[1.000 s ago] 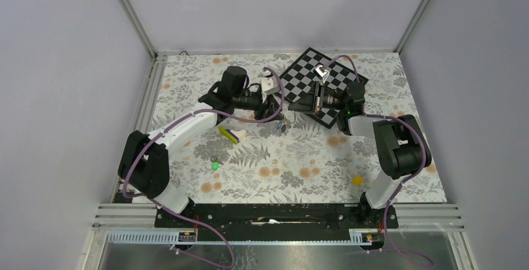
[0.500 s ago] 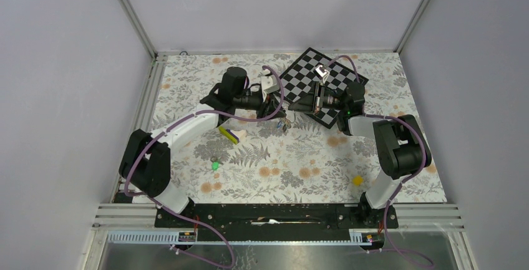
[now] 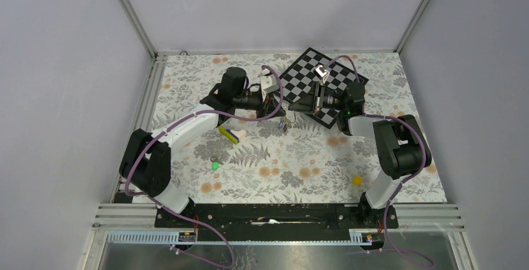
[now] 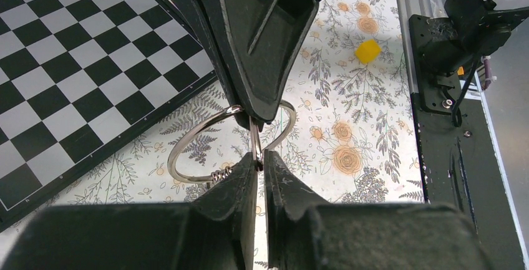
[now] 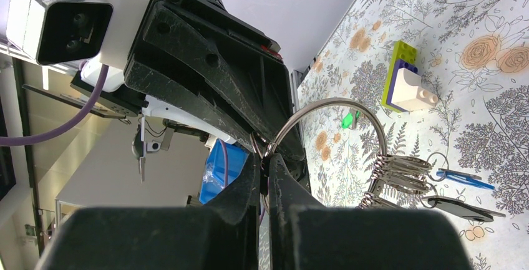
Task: Put the keys on the keyring
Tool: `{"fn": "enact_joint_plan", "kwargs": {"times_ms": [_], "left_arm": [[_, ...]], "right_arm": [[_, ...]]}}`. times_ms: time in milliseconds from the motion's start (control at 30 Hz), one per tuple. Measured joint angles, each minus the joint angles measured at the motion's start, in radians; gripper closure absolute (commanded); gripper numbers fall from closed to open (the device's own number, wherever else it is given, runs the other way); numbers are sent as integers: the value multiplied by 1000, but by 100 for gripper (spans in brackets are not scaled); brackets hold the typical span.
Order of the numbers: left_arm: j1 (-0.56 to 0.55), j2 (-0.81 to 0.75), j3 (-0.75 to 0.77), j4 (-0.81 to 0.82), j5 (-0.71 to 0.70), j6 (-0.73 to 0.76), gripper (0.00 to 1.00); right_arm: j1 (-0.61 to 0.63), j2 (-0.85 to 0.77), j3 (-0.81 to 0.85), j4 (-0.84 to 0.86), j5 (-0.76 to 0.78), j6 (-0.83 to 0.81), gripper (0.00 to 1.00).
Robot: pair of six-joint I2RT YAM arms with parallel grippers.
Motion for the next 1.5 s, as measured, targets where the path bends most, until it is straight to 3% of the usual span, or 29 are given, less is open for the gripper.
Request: {"fn": "enact_joint_plan", "kwargs": {"times_ms": [467,633,800,933,1100,1333,1500], "left_arm": [[0,6,0,3,7,-12,100],[0,6,2,-8,7,3,100],[0,7,30,-120,4,92,100],[-4,7,64,-233,-7,187,100],[-8,7,122,-389,-33,286,100],[-11,6,150,-510,-55,332,100],[-19,7,152,-541,-52,326,100]], "right_arm": [[0,0,-1,-4,0,-11,98],[0,0,-1,-20,-1,-34,77],[0,-5,-1,-116,-1,-127,57],[-5,-30,-1,-219,-2,-225,50],[-22,-110,10,-448,-2,-470,50],[-26,-303,113,-958,40,-1009,58],[11,-379,167,-1145,81,-1259,58]]}}
